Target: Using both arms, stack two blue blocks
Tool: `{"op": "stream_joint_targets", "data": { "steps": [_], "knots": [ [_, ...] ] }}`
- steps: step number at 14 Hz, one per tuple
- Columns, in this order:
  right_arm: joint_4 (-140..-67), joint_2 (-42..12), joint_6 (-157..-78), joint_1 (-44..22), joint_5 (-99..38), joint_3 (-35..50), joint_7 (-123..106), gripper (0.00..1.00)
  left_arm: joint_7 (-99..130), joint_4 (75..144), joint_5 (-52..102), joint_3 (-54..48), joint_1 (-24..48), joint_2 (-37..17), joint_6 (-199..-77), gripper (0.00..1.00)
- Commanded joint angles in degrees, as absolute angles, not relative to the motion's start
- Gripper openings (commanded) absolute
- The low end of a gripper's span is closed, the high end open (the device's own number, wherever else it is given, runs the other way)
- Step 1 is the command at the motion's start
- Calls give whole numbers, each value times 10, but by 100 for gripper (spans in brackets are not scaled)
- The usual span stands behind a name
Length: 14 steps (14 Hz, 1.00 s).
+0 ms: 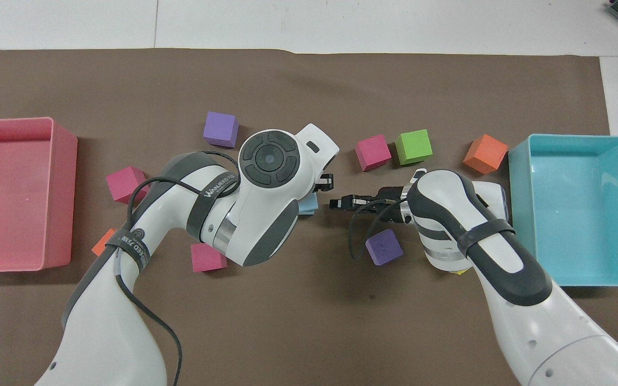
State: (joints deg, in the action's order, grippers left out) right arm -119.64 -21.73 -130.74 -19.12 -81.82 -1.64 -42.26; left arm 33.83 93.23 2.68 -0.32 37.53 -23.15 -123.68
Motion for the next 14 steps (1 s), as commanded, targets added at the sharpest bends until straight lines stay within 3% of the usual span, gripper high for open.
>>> {"op": "stream_joint_targets", "data": {
  "steps": [1, 8, 14],
  "knots": [
    [-1201, -215, -1320, -192, -831, -15, -441, 0, 342, 926, 30, 2, 378, -235, -1230, 100],
    [-1201, -215, -1320, -192, -831, -15, -441, 0, 341, 926, 30, 8, 370, -222, -1221, 100],
    [-1196, -207, -1321, -191, -813, -17, -441, 0, 318, 945, 29, 8, 321, -129, -1092, 100]
  ]
}}
